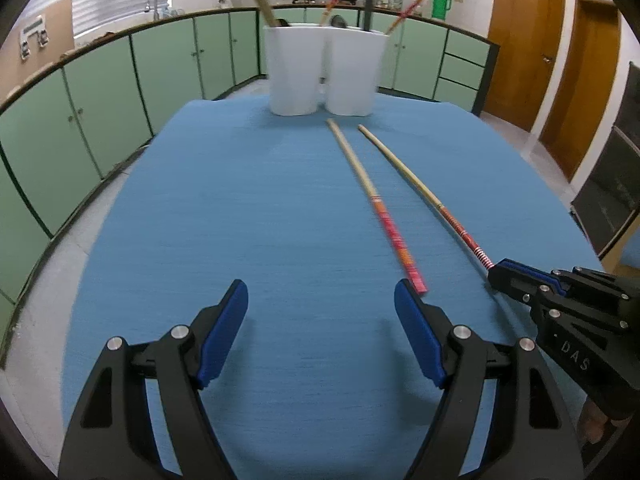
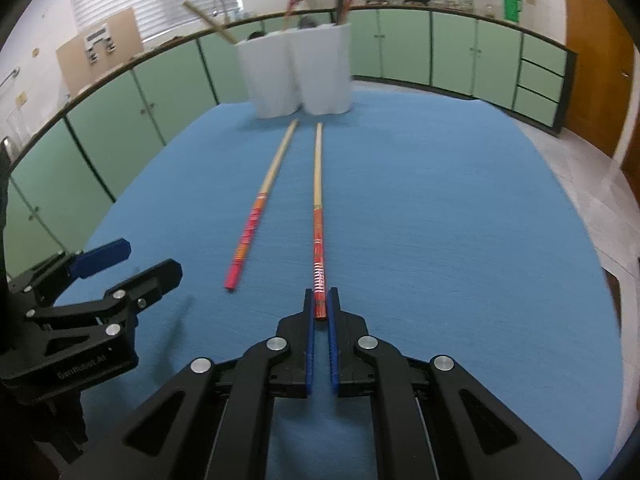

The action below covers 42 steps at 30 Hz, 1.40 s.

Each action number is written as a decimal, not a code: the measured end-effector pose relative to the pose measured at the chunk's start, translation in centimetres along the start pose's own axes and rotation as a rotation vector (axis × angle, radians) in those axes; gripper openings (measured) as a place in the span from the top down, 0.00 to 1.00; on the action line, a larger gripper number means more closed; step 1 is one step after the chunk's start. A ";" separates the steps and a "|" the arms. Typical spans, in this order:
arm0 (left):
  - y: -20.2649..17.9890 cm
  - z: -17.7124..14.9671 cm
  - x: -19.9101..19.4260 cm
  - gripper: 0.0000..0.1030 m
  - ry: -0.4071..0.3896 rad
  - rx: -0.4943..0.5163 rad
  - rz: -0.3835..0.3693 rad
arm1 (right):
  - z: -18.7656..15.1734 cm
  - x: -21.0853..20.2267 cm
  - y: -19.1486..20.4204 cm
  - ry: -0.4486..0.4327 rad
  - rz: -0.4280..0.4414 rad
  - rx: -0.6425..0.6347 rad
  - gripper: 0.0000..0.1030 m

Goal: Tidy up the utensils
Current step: 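Grasp a red-tipped wooden chopstick with the right tool while the left grasps a red-patterned one, then carry both chopsticks over the white holder and open both tools to drop them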

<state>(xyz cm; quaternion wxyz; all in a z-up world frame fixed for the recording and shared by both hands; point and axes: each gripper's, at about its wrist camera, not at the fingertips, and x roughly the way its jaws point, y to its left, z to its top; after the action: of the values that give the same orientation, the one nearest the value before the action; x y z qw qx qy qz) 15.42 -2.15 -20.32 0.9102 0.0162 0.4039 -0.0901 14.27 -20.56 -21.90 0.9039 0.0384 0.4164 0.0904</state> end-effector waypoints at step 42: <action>-3.5 5.4 -8.7 0.95 -0.215 0.026 -0.038 | 4.3 -9.3 -2.4 -0.130 -0.041 0.013 0.94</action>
<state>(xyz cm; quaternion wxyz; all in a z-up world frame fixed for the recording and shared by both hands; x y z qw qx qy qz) 13.02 -4.88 -10.13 0.9462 0.0106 0.3029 -0.1135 11.92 -24.70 -12.46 0.9304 0.0415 0.3581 0.0666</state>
